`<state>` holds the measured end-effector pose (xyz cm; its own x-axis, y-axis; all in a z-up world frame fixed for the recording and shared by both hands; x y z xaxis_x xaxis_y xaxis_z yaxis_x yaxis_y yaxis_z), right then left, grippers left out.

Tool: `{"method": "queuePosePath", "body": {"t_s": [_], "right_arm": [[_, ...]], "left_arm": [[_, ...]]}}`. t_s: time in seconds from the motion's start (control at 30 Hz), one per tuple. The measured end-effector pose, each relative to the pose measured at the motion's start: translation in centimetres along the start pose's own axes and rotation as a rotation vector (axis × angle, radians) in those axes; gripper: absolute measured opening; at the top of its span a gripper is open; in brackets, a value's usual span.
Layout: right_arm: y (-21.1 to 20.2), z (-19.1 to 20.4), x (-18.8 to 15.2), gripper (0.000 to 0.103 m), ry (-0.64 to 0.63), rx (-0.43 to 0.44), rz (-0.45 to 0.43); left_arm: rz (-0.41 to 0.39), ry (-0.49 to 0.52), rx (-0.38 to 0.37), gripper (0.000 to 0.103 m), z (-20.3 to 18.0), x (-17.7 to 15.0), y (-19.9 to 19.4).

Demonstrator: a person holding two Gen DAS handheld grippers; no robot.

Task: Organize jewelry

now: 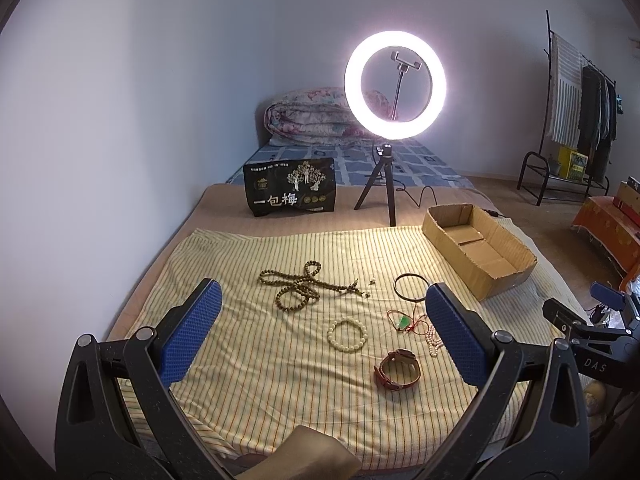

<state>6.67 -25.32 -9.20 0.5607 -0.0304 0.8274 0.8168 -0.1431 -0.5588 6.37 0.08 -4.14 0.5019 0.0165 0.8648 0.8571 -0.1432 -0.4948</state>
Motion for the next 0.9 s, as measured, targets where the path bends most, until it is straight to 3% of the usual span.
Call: {"method": "queuePosePath", "body": {"t_s": [0.27, 0.4, 0.53, 0.6, 0.67, 0.9], "right_arm": [[2.5, -0.1, -0.1, 0.103, -0.100, -0.014, -0.001], [4.9, 0.5, -0.5, 0.100, -0.179, 0.041, 0.049], [7.8, 2.2, -1.5, 0.091, -0.221, 0.169, 0.156], [9.5, 3.1, -2.1, 0.086, -0.235, 0.232, 0.211], [11.3, 4.2, -2.9, 0.085, -0.255, 0.272, 0.259], [16.1, 6.2, -5.4, 0.080, -0.262, 0.372, 0.394]], "left_arm": [[0.074, 0.004, -0.013, 0.103, 1.1, -1.5, 2.9], [0.122, 0.007, -0.066, 0.101, 1.0, -2.4, 4.7], [0.234, 0.013, -0.159, 0.085, 0.1, -4.4, 7.5], [0.300, 0.020, -0.215, 0.081, -0.6, -5.5, 9.1], [0.359, 0.025, -0.255, 0.069, -1.2, -6.5, 10.6], [0.516, 0.010, -0.342, 0.055, -2.1, -9.1, 14.7]]}}
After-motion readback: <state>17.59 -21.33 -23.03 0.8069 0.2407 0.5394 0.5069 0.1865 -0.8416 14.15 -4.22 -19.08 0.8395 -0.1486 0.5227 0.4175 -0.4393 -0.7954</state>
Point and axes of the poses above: each gripper's, at about its wrist camera, not at the fingertips, and y roughly the way its jaws point, z to its left, x to its top, the point moved 6 cm from there along y, roughly the way its jaws point, and after that the axes turned 8 degrees about -x, right-handed, at the moved point
